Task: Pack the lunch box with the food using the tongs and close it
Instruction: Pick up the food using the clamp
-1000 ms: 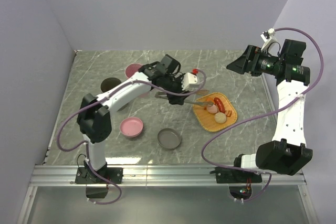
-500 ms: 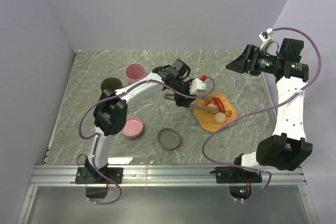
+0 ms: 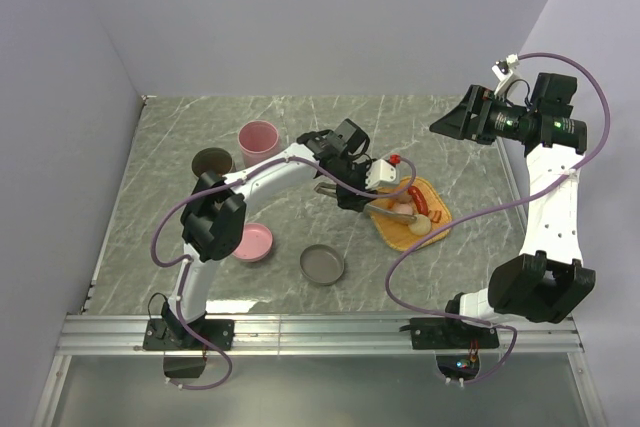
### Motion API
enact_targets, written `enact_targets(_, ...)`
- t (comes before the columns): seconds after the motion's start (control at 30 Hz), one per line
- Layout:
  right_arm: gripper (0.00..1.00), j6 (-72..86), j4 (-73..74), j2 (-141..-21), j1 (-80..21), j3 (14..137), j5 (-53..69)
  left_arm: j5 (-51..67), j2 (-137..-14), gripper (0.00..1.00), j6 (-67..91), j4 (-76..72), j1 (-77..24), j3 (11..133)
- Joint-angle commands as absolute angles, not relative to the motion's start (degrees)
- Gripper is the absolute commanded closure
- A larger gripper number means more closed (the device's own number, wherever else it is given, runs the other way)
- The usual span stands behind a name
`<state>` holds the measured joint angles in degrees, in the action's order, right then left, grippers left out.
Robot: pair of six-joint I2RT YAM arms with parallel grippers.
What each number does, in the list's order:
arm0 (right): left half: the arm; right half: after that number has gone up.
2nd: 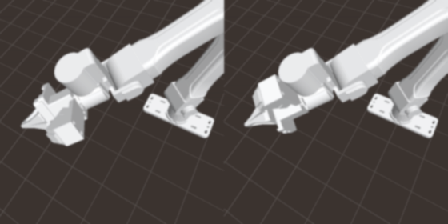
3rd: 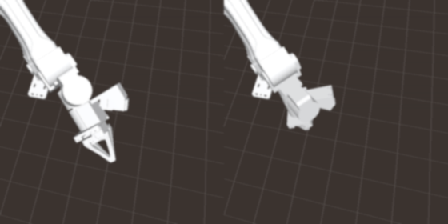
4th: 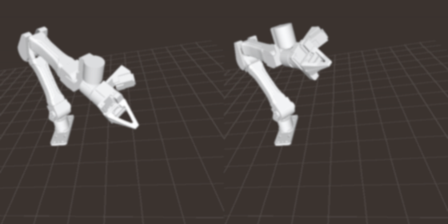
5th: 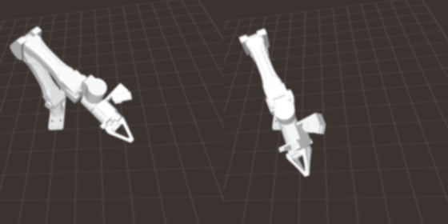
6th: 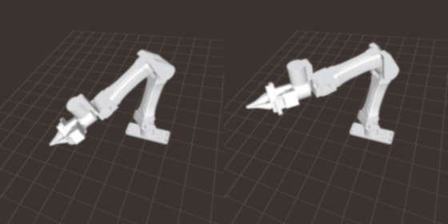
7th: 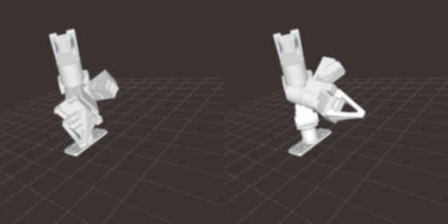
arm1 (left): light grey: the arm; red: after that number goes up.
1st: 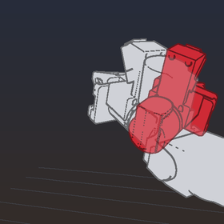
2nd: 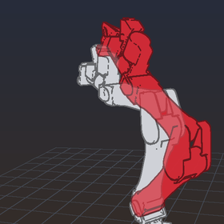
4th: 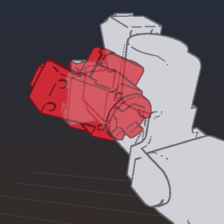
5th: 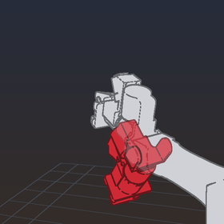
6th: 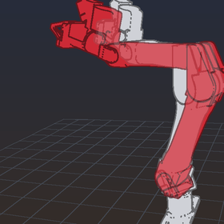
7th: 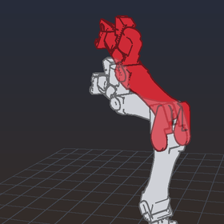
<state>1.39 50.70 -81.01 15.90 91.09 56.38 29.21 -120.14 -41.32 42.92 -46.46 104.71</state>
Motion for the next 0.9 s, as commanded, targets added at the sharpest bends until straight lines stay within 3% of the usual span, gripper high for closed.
enact_targets(0.0, 0.00, 0.70, 50.10, -80.07, 15.73, 92.90, 57.57, 29.45, -119.80, 0.41, -43.15, 44.30, -46.67, 105.21)
enact_targets(0.53, 0.00, 0.79, 49.57, -79.72, 15.65, 92.11, 57.66, 26.63, -118.83, 0.43, -40.52, 42.72, -47.37, 102.57)
enact_targets(0.87, 0.00, 0.79, 49.75, -79.54, 15.73, 92.55, 57.83, 28.38, -117.51, 0.54, -36.83, 42.62, -46.50, 104.15)
